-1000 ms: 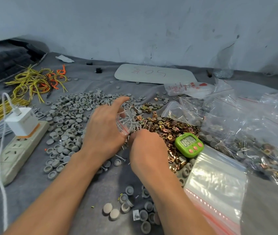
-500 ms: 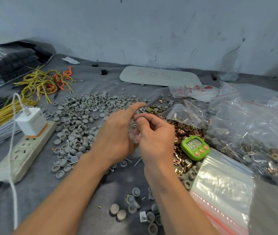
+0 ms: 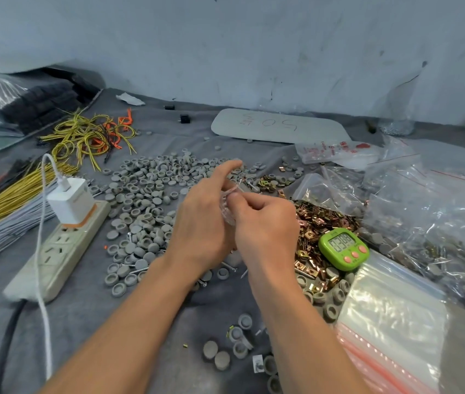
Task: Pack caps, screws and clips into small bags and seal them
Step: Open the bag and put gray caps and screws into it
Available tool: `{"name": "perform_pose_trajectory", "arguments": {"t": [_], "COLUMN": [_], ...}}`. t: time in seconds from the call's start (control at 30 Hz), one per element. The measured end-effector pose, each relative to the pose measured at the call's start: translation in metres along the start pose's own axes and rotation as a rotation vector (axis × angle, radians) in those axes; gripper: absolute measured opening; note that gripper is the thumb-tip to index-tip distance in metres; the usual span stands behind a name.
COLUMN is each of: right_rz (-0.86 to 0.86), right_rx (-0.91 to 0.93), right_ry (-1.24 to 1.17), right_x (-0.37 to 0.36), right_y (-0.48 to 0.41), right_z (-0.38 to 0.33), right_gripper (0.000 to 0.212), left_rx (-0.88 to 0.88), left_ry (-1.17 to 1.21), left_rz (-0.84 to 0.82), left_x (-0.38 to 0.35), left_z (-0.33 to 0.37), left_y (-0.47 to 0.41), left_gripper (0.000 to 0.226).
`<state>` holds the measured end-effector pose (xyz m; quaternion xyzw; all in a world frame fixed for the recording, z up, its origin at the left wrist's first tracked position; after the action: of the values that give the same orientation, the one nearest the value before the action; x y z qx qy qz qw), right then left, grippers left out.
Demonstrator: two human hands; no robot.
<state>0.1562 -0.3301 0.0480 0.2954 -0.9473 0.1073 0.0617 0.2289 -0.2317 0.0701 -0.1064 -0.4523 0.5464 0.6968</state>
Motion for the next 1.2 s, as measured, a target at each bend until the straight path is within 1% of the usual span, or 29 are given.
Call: {"name": "perform_pose_trajectory", "arguments": {"t": [0.1,0.13,0.17,0.2,0.3,0.33,0.4,0.43,0.5,0.57,0.63,0.67,0.73,0.8,0.9,0.97,1.07,1.2], "right_rz": [0.207,0.261,0.270,0.226,-0.040,-0.122,-0.255,-0.296,-0.334,-0.352,-0.350,-0.344,-0.336,-0.311,-0.212,-0.109,0.036,0.090], "right_rx": [-0.008,-0.035,-0.065,-0.086,-0.084,-0.062,0.045,0.101,0.136,0.137,0.115,0.093,0.064,0.052,0.010,0.005,-0.021,-0.071], "right_ry": [-0.088,-0.063,0.004,0.113,0.488,0.601,0.824,0.887,0.920,0.934,0.910,0.889,0.865,0.855,0.734,0.599,0.374,0.304], "right_x": [0.021,0.028,0.031,0.029,0.008,0.001,-0.011,-0.015,-0.016,-0.015,-0.011,-0.008,-0.005,-0.001,0.008,0.018,0.034,0.038], "right_y": [0.000,-0.001,-0.002,-0.003,-0.003,0.000,0.006,0.008,0.012,0.014,0.013,0.012,0.010,0.007,-0.001,-0.007,-0.010,-0.010], "right_z": [-0.003,0.000,0.003,0.005,0.012,0.013,0.011,0.010,0.009,0.009,0.011,0.012,0.014,0.015,0.016,0.012,0.008,0.012], "right_gripper": [0.027,0.027,0.024,0.020,0.018,0.016,0.009,0.010,0.019,0.022,0.018,0.021,0.033,0.036,0.031,0.029,0.018,0.013], "left_rx": [0.022,0.030,0.030,0.020,-0.051,-0.071,-0.077,-0.073,-0.073,-0.075,-0.066,-0.063,-0.065,-0.069,-0.060,-0.053,-0.060,-0.045], "left_ry": [-0.025,-0.037,-0.053,-0.072,-0.133,-0.150,-0.165,-0.166,-0.164,-0.157,-0.151,-0.153,-0.165,-0.174,-0.177,-0.182,-0.195,-0.216], "left_rz": [0.072,0.084,0.095,0.106,0.112,0.111,0.117,0.122,0.126,0.126,0.121,0.119,0.114,0.107,0.099,0.096,0.087,0.094], "left_x": [0.003,0.004,0.004,0.004,0.004,0.003,0.004,0.004,0.005,0.004,0.003,0.002,0.001,-0.001,-0.002,-0.002,-0.002,-0.002], "left_z": [-0.003,-0.004,-0.005,-0.005,-0.001,0.000,0.000,0.000,0.000,0.001,0.000,-0.001,-0.001,-0.001,-0.002,-0.002,-0.001,-0.003], "left_y": [-0.001,-0.002,-0.002,-0.002,-0.002,-0.001,-0.001,-0.001,-0.001,-0.001,-0.001,-0.001,-0.001,-0.001,-0.002,-0.002,-0.001,-0.001], "left_gripper": [0.073,0.076,0.078,0.079,0.077,0.077,0.078,0.078,0.076,0.073,0.070,0.069,0.067,0.065,0.063,0.062,0.062,0.066]}}
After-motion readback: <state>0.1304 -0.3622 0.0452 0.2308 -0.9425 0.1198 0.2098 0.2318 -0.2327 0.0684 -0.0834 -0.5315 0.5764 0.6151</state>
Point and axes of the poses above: each hand's wrist, its own y-axis away from the middle knuckle, its own x-axis out of the back of the hand, z = x × y, the point moved 9 cm from there along -y, towards the middle knuckle, and after that the axes turned 5 degrees about z, right-handed, at the moved point
